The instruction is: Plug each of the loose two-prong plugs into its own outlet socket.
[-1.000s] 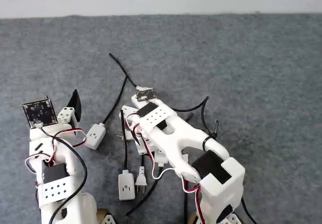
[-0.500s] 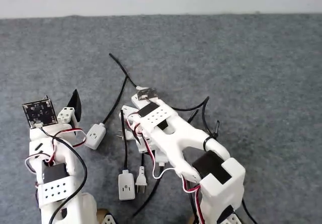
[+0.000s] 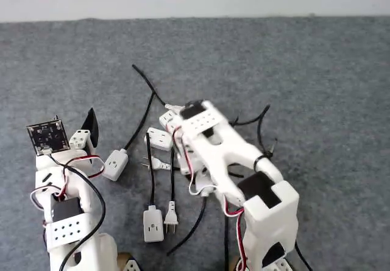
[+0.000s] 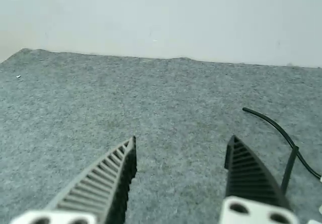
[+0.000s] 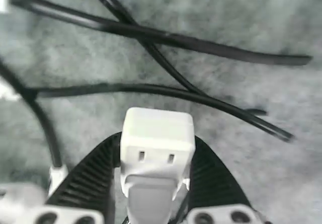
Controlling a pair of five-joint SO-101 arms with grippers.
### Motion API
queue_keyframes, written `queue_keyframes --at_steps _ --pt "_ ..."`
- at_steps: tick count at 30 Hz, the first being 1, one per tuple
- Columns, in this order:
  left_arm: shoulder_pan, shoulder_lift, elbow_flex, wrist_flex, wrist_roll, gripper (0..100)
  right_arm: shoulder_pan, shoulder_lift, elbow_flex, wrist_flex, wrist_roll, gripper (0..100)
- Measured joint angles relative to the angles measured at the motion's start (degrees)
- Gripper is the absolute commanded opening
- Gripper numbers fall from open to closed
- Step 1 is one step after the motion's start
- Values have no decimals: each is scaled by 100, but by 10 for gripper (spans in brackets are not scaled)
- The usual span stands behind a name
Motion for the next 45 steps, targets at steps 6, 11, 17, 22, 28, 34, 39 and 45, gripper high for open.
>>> queue_keyframes --at_steps 6,11,17,22,28,34,39,45 --pt "0 0 0 0 0 280 703 -316 -914 923 571 8" --pt "0 0 0 0 0 280 1556 -457 -1152 1055 1213 8" --pt "0 0 105 -193 0 280 2725 -527 -1433 1055 1925 8" --pt "0 0 123 -202 0 280 3473 -527 -1864 1055 2338 8" --pt "0 0 123 -202 0 280 4158 -527 -2259 1055 2716 8" --pt "0 0 123 -202 0 280 4800 -527 -2611 1055 2760 8" --pt "0 0 123 -202 0 280 4976 -527 -2611 1090 2760 8" --pt "0 0 123 -202 0 280 5099 -527 -2611 1134 2760 8"
